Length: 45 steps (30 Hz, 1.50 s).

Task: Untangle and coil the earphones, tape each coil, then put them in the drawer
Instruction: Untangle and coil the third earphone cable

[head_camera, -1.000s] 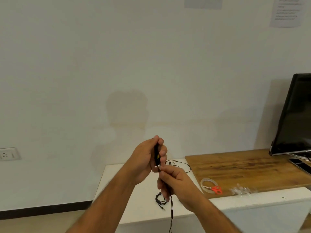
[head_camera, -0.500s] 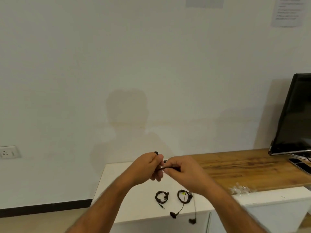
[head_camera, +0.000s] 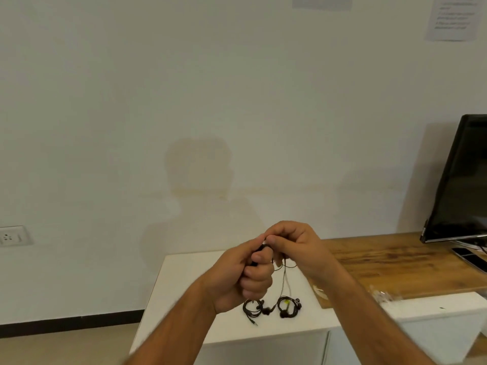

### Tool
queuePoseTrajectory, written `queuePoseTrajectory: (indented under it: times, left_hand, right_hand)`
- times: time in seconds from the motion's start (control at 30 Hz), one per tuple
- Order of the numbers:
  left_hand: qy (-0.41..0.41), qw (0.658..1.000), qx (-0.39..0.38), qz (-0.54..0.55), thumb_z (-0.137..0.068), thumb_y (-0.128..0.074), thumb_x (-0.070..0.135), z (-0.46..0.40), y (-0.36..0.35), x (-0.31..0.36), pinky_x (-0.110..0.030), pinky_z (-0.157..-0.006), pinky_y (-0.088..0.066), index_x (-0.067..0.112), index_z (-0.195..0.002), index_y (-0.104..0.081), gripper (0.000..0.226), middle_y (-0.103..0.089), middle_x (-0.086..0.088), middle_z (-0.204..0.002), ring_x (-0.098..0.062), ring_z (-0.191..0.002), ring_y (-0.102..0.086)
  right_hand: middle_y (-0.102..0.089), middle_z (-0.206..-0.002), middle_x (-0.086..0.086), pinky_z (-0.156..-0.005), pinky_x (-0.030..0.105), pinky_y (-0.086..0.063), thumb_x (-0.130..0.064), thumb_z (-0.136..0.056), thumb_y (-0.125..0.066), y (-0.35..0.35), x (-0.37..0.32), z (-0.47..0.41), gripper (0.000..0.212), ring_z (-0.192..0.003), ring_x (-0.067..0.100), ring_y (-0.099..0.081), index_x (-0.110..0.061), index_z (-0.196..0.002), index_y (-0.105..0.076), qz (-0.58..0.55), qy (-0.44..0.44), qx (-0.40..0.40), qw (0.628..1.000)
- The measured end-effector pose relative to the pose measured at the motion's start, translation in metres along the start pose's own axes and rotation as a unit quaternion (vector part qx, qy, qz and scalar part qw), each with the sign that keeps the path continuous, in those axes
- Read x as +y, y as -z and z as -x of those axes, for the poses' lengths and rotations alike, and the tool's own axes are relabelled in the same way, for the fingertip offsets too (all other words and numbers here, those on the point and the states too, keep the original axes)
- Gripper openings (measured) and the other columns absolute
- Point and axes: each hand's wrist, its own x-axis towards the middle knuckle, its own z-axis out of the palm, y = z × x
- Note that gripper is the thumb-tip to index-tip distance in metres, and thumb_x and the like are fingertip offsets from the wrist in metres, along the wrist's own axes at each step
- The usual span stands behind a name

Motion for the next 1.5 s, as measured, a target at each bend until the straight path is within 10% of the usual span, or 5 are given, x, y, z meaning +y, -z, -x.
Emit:
queuePoseTrajectory:
  times: [0.57,0.73,1.5]
  left_hand:
    - [-0.107,0.961,0.201,-0.157,-0.103,-0.032,0.030,0.006,-0.008,0.009,-0.024,-0.040,-0.033,0.017,-0.058,-0.034,0.047,-0.033,-0.003,-0.048,-0.015,-0.038,-0.031]
    - [-0.150,0.933,0.263,-0.196,-0.102,-0.038,0.034,-0.002,-0.013,0.011,-0.027,-0.047,-0.037,0.011,-0.065,-0.044,0.044,-0.041,-0.003,-0.051,-0.017,-0.043,-0.039]
    - [-0.288,0.889,0.339,-0.106,-0.102,-0.039,0.031,-0.022,-0.027,0.032,-0.027,-0.060,-0.058,0.005,-0.094,-0.061,0.035,-0.075,-0.011,-0.082,-0.023,-0.074,-0.073]
  right_hand:
    - [-0.070,-0.087,0.021,-0.075,0.037,-0.055,-0.011,-0.082,-0.068,-0.037,0.022,0.009,0.011,-0.076,0.027,-0.066,-0.005,-0.090,-0.073,-0.174,-0.052,0.094,0.979]
    - [-0.063,-0.071,0.023,-0.052,0.035,-0.053,0.001,-0.094,-0.052,-0.043,0.017,0.004,0.020,-0.051,0.029,-0.058,-0.002,-0.086,-0.070,-0.200,-0.008,0.124,0.972]
    - [-0.055,-0.071,0.008,-0.047,0.026,-0.037,-0.016,-0.099,-0.051,-0.059,0.045,0.025,0.023,-0.052,0.015,-0.044,-0.013,-0.094,-0.074,-0.157,-0.104,0.108,0.976]
